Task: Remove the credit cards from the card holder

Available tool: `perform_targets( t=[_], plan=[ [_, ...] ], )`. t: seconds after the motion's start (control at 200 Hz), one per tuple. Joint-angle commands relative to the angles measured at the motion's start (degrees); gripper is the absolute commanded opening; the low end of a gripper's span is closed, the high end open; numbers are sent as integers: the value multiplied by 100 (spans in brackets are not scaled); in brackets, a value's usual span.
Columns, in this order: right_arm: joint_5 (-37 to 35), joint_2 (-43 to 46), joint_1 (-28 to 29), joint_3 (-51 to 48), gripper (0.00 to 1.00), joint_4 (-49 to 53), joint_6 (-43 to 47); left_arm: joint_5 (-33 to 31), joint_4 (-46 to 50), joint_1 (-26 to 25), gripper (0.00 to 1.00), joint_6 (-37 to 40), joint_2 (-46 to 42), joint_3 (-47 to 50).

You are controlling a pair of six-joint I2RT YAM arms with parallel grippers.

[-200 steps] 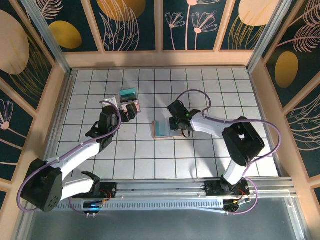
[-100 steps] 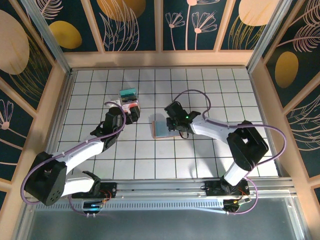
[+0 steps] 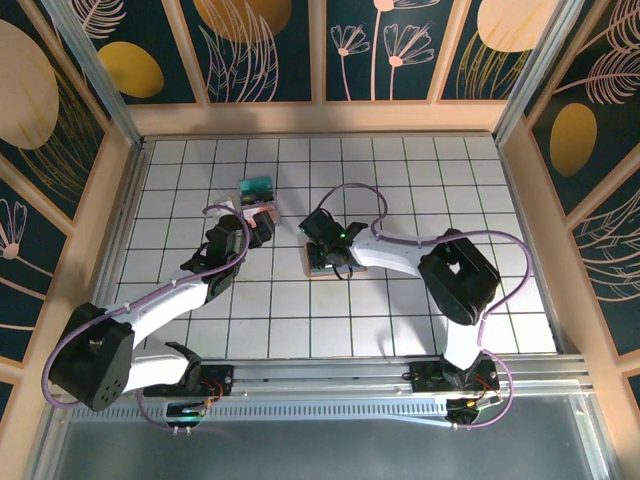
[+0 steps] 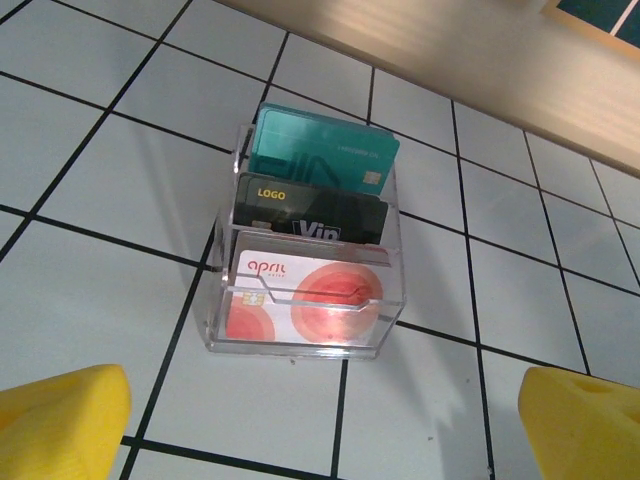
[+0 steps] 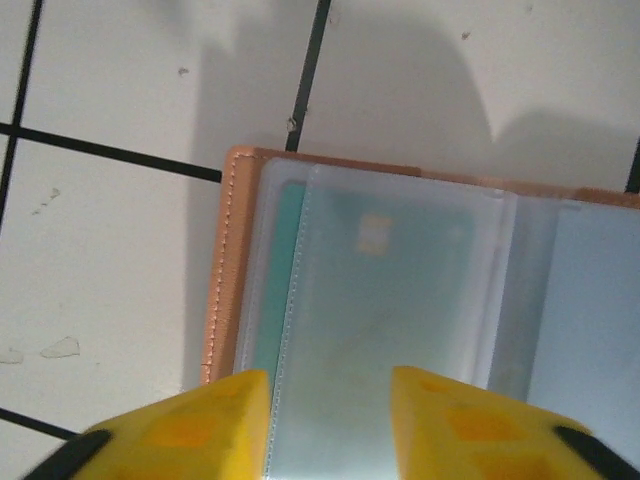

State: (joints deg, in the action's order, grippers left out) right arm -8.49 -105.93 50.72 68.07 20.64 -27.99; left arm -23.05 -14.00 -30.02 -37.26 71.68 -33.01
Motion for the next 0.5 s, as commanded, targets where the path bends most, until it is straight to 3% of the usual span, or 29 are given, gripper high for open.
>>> perform_targets(
  t=[0.0,0.225,0.495],
  plan=[
    [105,-148,35,188,45,188,-61,-112,82,-17,99,-111,12,-110],
    [299,-272,40,51,49,168,-93,-68,95,-13,99,-107,74,-170],
    [331,-434,39,-108,47,195,-84,-33,101,-13,99,-116,103,-190]
  ],
)
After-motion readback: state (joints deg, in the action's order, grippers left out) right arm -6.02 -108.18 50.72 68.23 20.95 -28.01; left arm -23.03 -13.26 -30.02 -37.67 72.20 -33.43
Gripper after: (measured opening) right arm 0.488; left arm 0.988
